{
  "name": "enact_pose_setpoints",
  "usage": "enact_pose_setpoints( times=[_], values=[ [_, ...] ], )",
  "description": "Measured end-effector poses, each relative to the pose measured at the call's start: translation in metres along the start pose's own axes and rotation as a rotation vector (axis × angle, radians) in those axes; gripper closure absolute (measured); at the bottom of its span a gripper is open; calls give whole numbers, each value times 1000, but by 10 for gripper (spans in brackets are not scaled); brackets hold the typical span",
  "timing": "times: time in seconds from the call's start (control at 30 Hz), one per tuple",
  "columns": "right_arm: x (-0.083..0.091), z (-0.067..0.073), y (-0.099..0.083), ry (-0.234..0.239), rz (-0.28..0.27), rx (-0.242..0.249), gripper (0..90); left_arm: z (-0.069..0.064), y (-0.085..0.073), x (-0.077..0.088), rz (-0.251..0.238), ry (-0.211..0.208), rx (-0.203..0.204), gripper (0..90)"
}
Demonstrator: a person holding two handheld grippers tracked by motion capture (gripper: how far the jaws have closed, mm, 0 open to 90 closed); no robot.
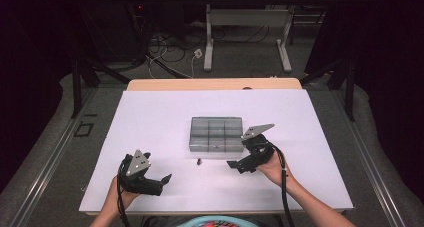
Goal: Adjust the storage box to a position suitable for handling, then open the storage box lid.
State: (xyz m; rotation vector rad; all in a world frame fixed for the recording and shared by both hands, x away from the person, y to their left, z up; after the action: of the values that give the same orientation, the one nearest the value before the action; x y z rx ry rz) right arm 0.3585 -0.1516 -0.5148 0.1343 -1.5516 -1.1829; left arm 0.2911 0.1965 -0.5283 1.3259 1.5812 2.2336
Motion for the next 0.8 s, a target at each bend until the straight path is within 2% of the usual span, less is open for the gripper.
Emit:
enact_pose_setpoints(
  times=[0.13,0.23,0.43,0.53,0.57,0.8],
  values=[
    [-2,1,0,6,9,13,11,1,0,0,3,0,2,0],
    [-3,2,-1,-15,24,18,13,0,0,0,4,-2,-5,0],
    [-3,4,0,-7,21,20,15,1,0,1,7,-2,0,0],
    [-4,5,0,8,37,26,12,0,0,0,3,-2,0,0],
    [-4,5,1,2,26,39,12,1,0,0,5,-3,-3,0],
    [-7,9,0,18,27,30,0,0,0,2,8,-2,0,0]
  ],
)
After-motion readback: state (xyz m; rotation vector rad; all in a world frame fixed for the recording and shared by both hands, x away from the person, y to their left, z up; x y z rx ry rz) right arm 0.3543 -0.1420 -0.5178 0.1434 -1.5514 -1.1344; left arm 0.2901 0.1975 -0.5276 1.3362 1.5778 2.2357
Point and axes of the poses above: each handheld gripper's, and its own axes: x roughly backward along the jaws, y roughly out of its top, z roughly to its left, the point moved 2 cm from there along -x, roughly forward along the jaws, and after that the axes turned 1 degree about -z, right-handed, at the moved point
